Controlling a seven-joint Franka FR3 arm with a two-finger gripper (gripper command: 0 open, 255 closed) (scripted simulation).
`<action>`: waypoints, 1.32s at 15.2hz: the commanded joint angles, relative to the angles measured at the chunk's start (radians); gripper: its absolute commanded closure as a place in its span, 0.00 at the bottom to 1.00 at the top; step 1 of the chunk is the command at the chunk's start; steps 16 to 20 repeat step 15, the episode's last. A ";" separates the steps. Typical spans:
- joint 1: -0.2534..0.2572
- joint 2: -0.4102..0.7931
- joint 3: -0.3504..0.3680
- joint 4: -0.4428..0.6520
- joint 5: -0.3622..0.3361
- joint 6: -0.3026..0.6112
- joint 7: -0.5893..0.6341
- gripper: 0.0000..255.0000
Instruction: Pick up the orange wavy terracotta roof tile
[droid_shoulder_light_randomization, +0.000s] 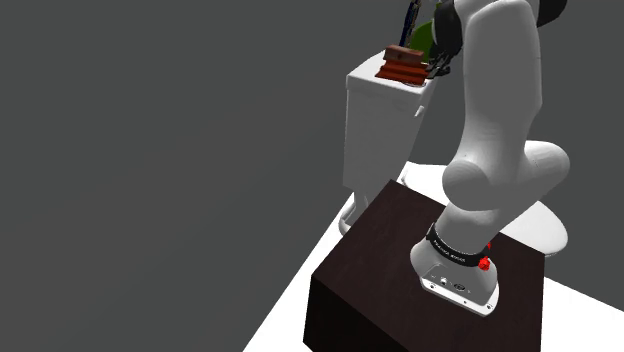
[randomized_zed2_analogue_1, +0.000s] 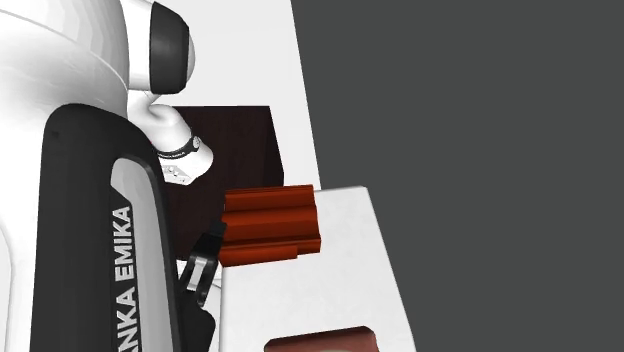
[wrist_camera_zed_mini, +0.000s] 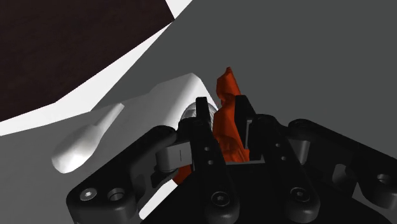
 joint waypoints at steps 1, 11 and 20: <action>-0.007 -0.002 0.000 0.022 0.007 -0.019 0.012 1.00; -0.130 -0.058 0.132 0.148 0.028 -0.100 0.148 1.00; -0.206 -0.088 0.243 0.174 0.018 -0.100 0.209 1.00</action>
